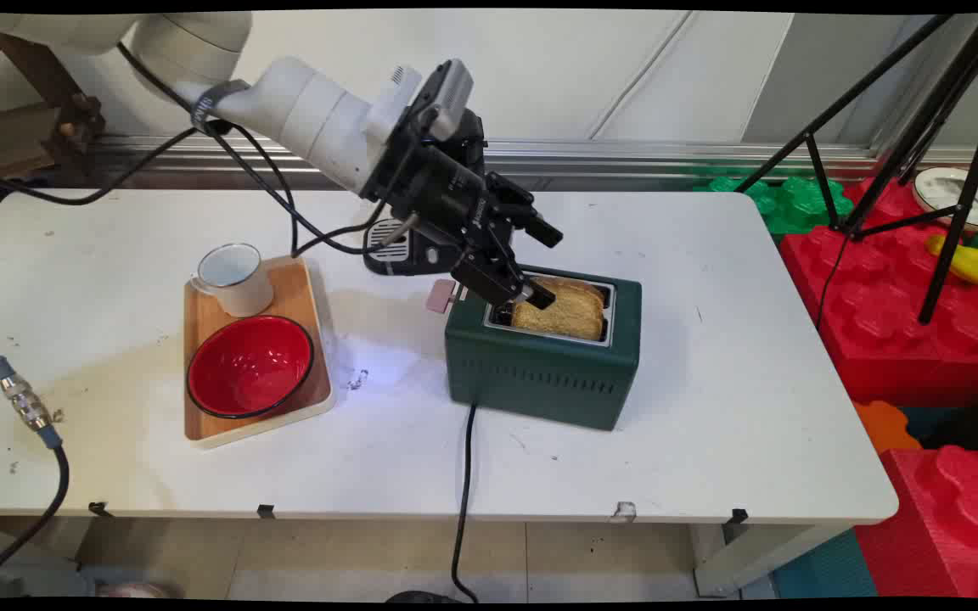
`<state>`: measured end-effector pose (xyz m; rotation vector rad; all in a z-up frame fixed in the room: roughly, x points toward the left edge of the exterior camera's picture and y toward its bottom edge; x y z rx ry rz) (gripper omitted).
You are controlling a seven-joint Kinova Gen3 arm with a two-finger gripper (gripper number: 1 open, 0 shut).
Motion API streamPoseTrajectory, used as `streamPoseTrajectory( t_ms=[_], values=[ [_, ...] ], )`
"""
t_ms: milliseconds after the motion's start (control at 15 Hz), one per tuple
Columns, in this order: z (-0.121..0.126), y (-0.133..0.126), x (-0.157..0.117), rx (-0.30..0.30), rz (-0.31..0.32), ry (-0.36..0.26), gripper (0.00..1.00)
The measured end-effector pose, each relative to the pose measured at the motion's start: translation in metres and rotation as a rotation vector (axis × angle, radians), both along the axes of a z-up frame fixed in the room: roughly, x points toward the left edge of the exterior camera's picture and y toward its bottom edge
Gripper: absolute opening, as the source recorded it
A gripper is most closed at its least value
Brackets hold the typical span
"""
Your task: Press the toaster switch
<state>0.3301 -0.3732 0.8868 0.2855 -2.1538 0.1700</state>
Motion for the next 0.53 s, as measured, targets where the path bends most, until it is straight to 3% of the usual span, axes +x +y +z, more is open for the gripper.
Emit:
streamPoseTrajectory(
  t_ms=[533],
  values=[
    [0.015,0.014,0.024,-0.014,0.018,-0.008,1.0]
  ],
)
